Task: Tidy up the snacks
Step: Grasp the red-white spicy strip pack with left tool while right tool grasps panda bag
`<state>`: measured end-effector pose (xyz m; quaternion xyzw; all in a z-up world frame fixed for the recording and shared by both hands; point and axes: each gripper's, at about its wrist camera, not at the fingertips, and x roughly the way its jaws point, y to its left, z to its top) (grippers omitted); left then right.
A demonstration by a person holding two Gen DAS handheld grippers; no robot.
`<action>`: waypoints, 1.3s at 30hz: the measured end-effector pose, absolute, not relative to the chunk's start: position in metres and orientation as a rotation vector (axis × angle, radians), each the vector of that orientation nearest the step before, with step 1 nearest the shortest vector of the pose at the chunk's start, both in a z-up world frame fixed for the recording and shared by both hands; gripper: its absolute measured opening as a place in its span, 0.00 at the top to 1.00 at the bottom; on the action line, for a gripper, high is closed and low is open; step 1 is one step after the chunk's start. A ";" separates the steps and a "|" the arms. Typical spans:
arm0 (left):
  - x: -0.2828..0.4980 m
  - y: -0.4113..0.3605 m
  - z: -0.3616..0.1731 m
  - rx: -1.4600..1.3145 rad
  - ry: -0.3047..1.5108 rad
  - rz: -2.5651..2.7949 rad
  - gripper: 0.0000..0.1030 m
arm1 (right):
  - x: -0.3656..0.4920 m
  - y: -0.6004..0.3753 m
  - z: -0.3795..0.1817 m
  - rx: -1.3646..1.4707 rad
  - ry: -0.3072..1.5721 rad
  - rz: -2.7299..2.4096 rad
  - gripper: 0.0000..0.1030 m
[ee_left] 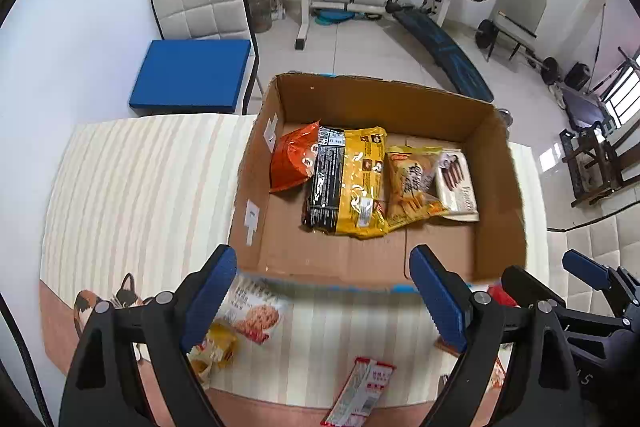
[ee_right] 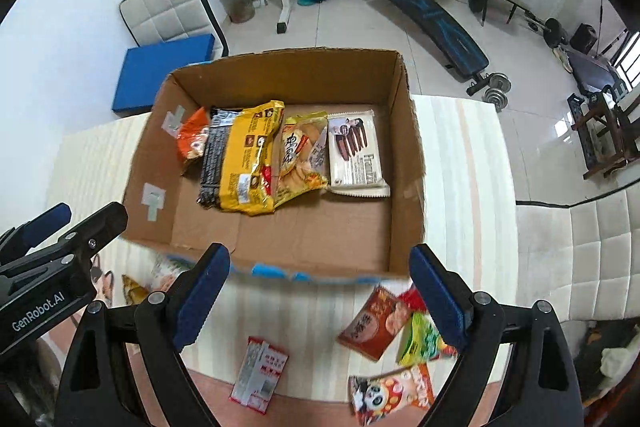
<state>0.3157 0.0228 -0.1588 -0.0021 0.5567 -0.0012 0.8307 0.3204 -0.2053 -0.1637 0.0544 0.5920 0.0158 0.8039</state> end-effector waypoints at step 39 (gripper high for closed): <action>0.187 -0.021 -0.372 0.040 1.696 -0.052 0.14 | 0.147 -0.333 -0.379 0.857 1.663 -0.201 0.59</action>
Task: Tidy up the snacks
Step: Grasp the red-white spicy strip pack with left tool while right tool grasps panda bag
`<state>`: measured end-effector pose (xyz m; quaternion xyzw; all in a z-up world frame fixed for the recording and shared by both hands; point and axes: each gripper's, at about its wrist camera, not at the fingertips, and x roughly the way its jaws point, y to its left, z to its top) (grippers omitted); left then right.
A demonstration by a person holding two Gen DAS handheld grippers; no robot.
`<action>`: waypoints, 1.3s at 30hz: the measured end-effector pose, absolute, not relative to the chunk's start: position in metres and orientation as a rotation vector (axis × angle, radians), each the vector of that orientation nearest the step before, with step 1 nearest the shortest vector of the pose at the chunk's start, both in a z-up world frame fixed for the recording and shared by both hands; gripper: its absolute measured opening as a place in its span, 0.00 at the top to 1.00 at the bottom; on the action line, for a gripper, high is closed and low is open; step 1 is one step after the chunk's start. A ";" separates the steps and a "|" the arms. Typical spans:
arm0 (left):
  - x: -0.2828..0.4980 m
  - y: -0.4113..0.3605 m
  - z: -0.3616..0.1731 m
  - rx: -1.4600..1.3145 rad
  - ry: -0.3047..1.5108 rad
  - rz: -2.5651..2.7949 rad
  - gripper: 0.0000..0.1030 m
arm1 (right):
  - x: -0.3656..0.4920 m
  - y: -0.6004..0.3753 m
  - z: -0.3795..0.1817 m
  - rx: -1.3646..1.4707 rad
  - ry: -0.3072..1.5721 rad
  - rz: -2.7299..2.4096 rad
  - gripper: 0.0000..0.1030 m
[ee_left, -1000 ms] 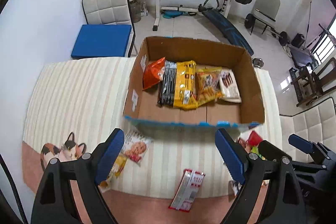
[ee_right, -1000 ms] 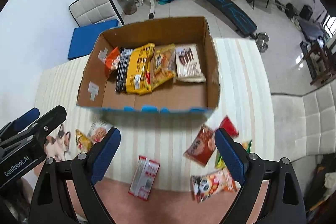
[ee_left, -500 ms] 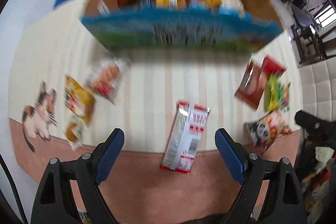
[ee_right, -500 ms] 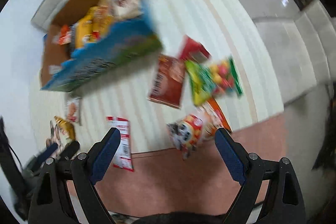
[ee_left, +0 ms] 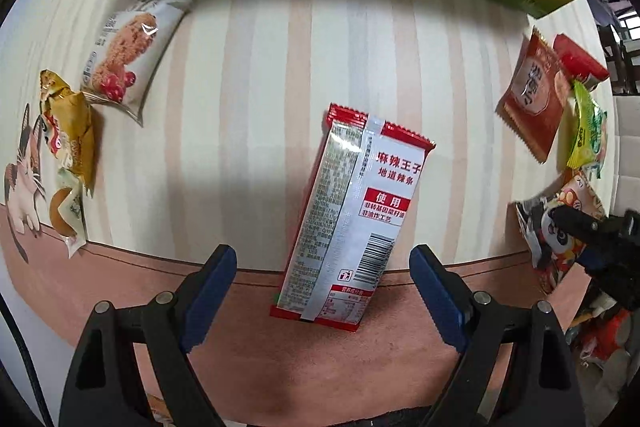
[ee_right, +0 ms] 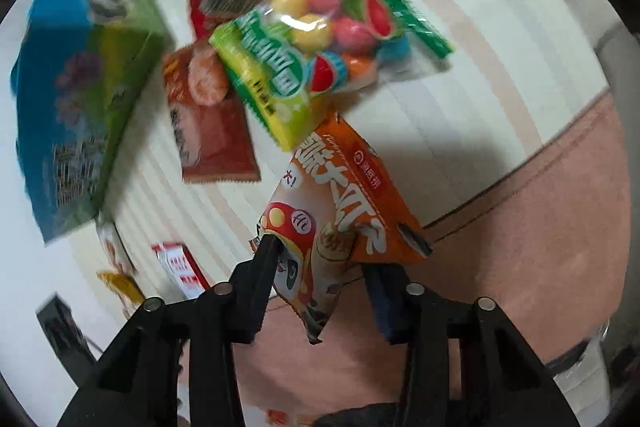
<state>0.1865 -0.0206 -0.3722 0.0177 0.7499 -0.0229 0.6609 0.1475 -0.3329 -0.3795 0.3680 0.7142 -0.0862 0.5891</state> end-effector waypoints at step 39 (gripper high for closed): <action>0.200 -0.065 -0.433 0.051 1.704 -0.045 0.54 | 0.153 -0.268 -0.399 0.501 1.736 -0.255 0.47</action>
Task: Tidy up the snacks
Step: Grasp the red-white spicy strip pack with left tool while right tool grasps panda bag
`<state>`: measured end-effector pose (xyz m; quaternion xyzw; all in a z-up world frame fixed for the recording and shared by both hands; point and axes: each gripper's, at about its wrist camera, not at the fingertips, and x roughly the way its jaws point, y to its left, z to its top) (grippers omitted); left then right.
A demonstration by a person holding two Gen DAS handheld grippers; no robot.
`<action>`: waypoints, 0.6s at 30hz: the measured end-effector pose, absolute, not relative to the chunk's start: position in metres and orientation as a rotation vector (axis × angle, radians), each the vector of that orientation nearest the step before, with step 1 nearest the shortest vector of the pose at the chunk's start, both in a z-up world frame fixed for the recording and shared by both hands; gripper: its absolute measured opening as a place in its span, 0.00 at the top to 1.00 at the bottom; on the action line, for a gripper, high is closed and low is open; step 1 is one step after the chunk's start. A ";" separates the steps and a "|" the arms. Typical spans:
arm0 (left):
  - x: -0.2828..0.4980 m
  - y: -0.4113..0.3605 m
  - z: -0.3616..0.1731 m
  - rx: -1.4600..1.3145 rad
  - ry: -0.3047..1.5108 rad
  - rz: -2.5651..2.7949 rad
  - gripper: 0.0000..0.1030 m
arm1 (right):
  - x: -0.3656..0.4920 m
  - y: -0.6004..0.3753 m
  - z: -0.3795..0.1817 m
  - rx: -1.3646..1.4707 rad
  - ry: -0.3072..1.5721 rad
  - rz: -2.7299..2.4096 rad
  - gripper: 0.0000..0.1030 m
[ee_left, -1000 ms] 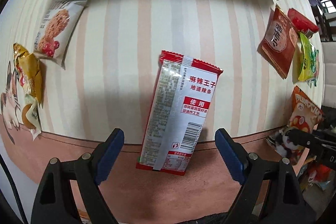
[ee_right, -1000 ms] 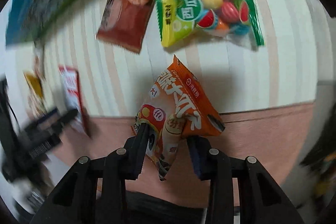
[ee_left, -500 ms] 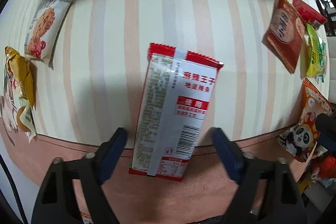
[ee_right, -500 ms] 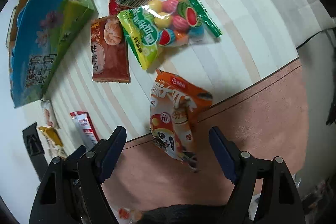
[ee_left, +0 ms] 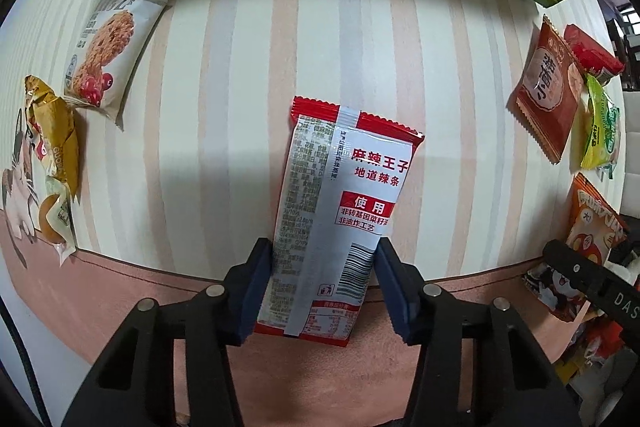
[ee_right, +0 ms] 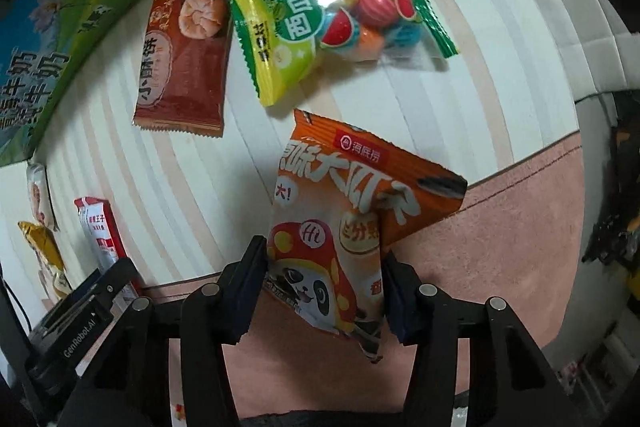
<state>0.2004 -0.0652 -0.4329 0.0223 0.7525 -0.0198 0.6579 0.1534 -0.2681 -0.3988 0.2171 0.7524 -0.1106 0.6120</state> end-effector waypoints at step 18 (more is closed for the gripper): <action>0.193 -0.039 -0.445 0.023 1.728 -0.030 0.54 | 0.152 -0.259 -0.361 0.285 1.745 0.006 0.25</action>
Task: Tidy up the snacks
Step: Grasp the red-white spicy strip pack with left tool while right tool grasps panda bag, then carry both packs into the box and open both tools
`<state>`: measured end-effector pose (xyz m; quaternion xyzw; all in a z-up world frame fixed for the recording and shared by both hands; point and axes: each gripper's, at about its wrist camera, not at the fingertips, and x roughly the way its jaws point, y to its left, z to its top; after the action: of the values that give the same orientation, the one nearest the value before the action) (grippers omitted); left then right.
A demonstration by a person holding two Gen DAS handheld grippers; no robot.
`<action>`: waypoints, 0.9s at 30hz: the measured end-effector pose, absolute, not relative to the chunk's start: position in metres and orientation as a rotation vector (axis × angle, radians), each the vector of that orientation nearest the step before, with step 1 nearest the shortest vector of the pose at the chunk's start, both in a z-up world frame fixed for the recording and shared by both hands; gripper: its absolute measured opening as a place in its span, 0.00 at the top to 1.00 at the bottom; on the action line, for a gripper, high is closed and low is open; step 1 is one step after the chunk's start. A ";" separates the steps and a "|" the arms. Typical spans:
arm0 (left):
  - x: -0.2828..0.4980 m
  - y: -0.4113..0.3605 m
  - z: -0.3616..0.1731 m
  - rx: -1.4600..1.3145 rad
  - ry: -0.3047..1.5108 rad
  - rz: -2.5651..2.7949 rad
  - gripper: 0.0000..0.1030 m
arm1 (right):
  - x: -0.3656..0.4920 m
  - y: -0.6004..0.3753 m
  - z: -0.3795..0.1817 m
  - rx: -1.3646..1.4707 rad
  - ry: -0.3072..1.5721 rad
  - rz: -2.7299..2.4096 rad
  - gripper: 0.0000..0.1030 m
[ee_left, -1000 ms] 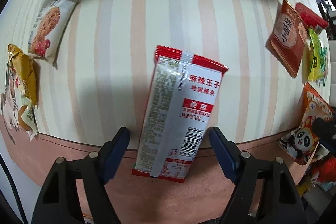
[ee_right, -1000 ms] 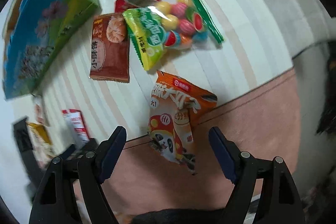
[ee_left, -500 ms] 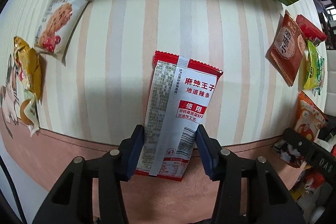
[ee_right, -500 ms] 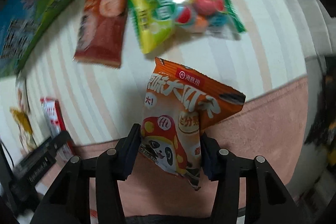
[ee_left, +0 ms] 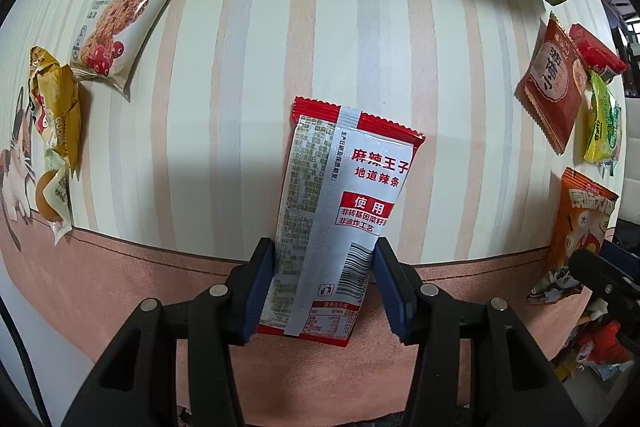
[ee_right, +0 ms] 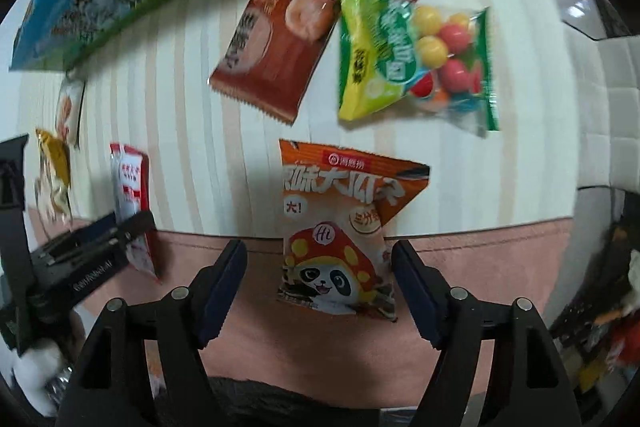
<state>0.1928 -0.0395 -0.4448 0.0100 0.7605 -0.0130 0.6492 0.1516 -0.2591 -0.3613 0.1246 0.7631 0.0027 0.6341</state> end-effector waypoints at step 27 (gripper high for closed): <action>0.178 -0.028 -0.373 -0.016 1.653 -0.089 0.58 | 0.137 -0.253 -0.325 0.348 1.646 -0.066 0.55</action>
<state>0.1781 -0.0281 -0.3731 -0.0073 0.7352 -0.0398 0.6766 0.1373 -0.2533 -0.3254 0.1542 0.7290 -0.0292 0.6663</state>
